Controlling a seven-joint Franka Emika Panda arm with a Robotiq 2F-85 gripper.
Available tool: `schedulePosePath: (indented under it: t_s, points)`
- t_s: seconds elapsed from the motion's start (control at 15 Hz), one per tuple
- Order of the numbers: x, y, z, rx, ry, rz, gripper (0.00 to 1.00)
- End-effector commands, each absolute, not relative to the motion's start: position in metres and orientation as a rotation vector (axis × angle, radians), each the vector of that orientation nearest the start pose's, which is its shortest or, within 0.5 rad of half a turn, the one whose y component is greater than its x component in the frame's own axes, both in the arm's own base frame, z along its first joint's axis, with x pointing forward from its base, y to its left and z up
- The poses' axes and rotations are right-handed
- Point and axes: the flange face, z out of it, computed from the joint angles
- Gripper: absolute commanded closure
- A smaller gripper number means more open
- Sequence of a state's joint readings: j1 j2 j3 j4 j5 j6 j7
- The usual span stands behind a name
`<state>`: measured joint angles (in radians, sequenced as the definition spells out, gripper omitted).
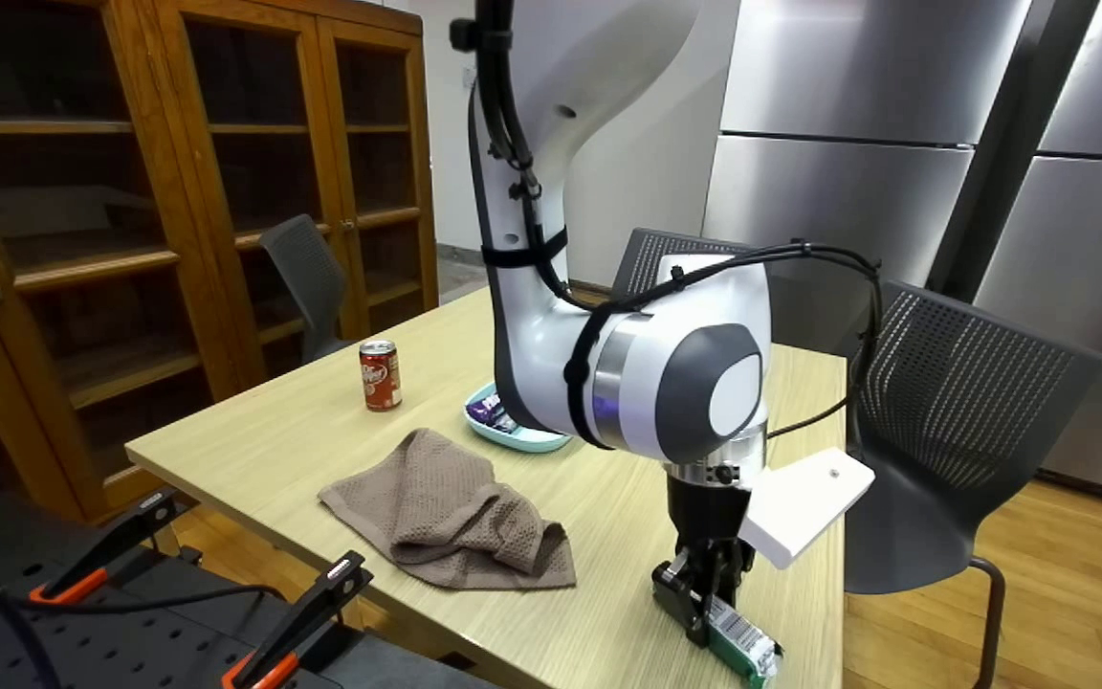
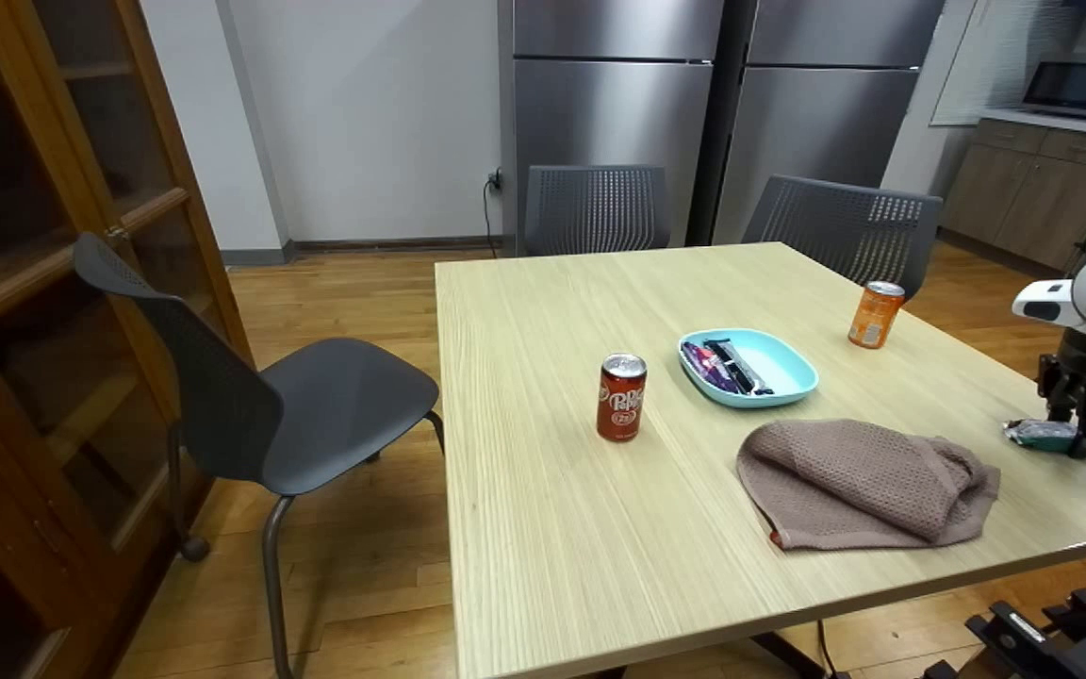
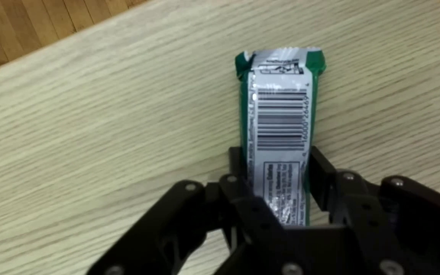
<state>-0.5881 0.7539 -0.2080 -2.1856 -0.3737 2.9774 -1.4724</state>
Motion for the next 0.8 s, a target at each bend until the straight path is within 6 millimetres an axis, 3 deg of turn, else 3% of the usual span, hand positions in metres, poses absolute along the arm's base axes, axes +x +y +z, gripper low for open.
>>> schedulePosePath:
  t_s: [0.0,0.27,0.73]
  points:
    - [0.366,-0.360,0.058,-2.753,-1.732,0.257,0.87]
    - [0.363,-0.356,0.072,-2.796,-1.677,0.225,0.88]
    - [0.380,-0.343,0.095,-2.891,-1.435,0.242,0.88]
